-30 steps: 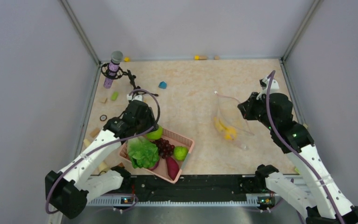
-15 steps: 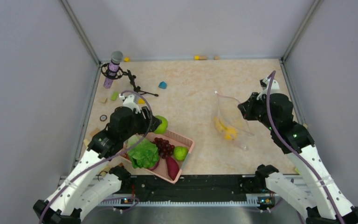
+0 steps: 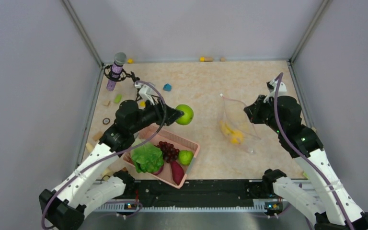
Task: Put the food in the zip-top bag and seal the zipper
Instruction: Place the fake fruit in the zipper food storage bag.
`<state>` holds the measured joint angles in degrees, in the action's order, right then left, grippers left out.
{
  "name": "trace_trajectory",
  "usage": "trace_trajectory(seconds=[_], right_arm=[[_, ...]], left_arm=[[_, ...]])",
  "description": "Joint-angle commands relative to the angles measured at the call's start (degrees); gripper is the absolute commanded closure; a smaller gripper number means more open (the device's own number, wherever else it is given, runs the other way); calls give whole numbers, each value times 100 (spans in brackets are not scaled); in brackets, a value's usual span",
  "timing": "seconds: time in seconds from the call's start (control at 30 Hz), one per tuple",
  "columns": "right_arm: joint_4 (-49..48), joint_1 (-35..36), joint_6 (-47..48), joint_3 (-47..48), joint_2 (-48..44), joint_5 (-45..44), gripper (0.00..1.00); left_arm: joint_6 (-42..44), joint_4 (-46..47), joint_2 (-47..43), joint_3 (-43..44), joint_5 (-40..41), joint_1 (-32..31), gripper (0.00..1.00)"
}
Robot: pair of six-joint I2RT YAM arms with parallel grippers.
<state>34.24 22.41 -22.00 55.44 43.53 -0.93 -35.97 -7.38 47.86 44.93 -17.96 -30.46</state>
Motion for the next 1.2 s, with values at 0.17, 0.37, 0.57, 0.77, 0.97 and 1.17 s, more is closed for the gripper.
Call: trace_trajectory(seconds=[0.17,0.37,0.57,0.77,0.97,1.17], right_arm=[[-77,-46,69,1,-72,66,96],[-83,-43,60,-14,-117,60,96],[-77,-41,48,-14,-123,66,96],[-83,-44,42,-11,-170,67,96],[-79,-44,12,15,-186,137,96],[-92,-42,-38,53,-176,254,96]], left_arm=[[203,1856,1637,1531,-712,-921,74],[421,2096,2658,2394,-1083,-1453,75],[279,2676,3404,2727,-1556,-1654,76],[395,2761,3853,2912,-1791,-1806,75],[1066,2123,3969,3132,-1233,-2059,52],[1296,1596,4152,3404,-962,-2240,27]])
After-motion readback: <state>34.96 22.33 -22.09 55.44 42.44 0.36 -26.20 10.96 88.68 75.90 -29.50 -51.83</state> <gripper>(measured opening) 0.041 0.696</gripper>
